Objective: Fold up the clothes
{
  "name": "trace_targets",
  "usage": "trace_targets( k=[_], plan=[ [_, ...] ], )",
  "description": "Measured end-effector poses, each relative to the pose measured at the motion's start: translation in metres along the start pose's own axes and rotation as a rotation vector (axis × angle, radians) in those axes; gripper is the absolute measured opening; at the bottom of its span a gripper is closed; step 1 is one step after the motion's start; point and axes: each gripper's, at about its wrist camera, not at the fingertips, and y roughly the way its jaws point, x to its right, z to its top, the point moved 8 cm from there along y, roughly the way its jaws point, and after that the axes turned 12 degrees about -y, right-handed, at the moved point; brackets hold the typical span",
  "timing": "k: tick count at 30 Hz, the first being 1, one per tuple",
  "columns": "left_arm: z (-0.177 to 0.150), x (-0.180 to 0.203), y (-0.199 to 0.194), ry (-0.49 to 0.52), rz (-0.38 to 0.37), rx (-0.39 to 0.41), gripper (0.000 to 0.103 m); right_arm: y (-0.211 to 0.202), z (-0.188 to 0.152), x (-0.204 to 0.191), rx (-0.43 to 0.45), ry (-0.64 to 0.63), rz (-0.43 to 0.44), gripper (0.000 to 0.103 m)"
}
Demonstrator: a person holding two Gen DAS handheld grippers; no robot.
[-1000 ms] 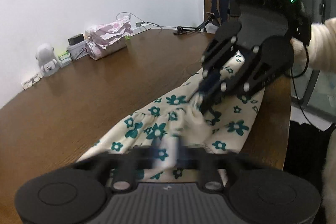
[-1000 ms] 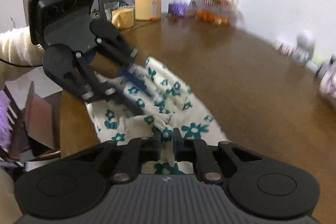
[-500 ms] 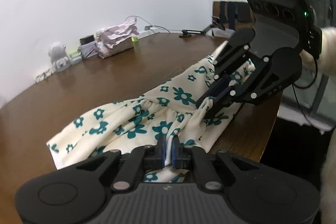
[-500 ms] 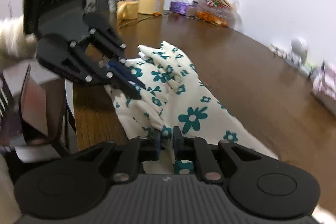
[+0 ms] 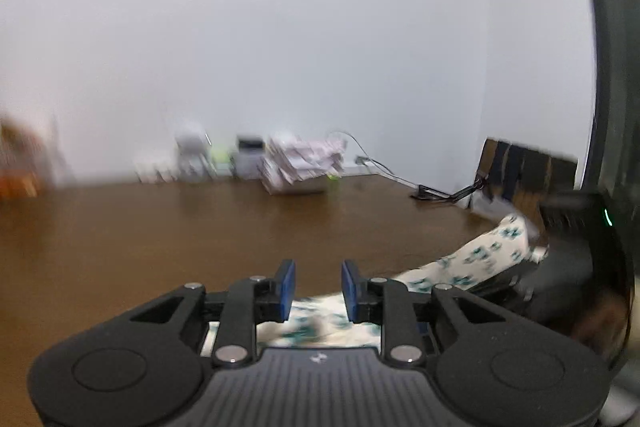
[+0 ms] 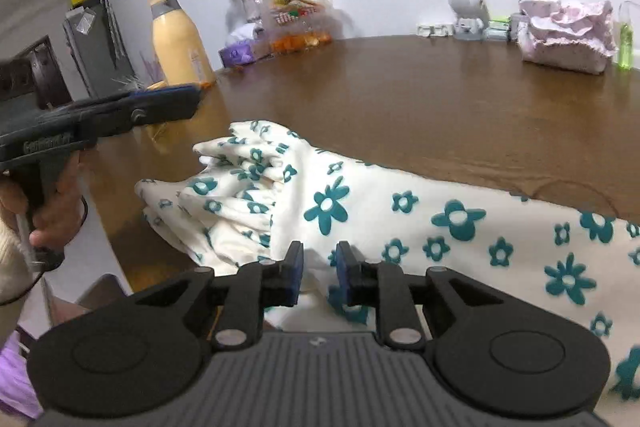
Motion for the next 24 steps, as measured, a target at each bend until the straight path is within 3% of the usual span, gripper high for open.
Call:
trace_targets(
  k=[2, 3, 5, 8, 9, 10, 15, 17, 20, 22, 24],
  plan=[
    [-0.021, 0.004, 0.023, -0.080, 0.008, -0.078, 0.024, -0.020, 0.002, 0.006, 0.041, 0.016, -0.033, 0.019],
    [-0.029, 0.003, 0.028, -0.090, 0.035, -0.099, 0.024, -0.030, -0.002, 0.018, 0.039, 0.028, -0.096, 0.020],
    [-0.040, -0.003, 0.036, -0.126, 0.088, -0.136, 0.024, -0.051, -0.015, 0.056, 0.009, 0.054, -0.276, 0.020],
    [-0.047, -0.009, 0.040, -0.159, 0.105, -0.160, 0.025, -0.089, -0.035, 0.110, -0.037, 0.094, -0.546, 0.018],
    [-0.048, -0.009, 0.040, -0.153, 0.111, -0.163, 0.026, -0.096, -0.043, 0.122, -0.049, 0.105, -0.590, 0.006],
    [-0.050, -0.009, 0.039, -0.148, 0.117, -0.166, 0.026, -0.098, -0.051, 0.131, -0.061, 0.115, -0.607, 0.000],
    [-0.057, -0.009, 0.035, -0.132, 0.142, -0.154, 0.027, -0.129, -0.060, 0.145, 0.080, 0.317, -0.508, 0.000],
    [-0.056, -0.009, 0.036, -0.132, 0.146, -0.154, 0.027, -0.146, -0.048, 0.139, 0.156, 0.244, -0.569, 0.001],
    [-0.054, -0.008, 0.040, -0.120, 0.151, -0.162, 0.027, -0.150, -0.053, 0.150, 0.092, 0.198, -0.683, 0.001],
    [-0.053, -0.008, 0.041, -0.113, 0.152, -0.164, 0.027, -0.147, -0.070, 0.170, 0.041, 0.269, -0.721, 0.001],
    [-0.054, -0.008, 0.039, -0.120, 0.153, -0.162, 0.027, -0.158, -0.086, 0.185, 0.104, 0.402, -0.692, 0.000]
  ],
)
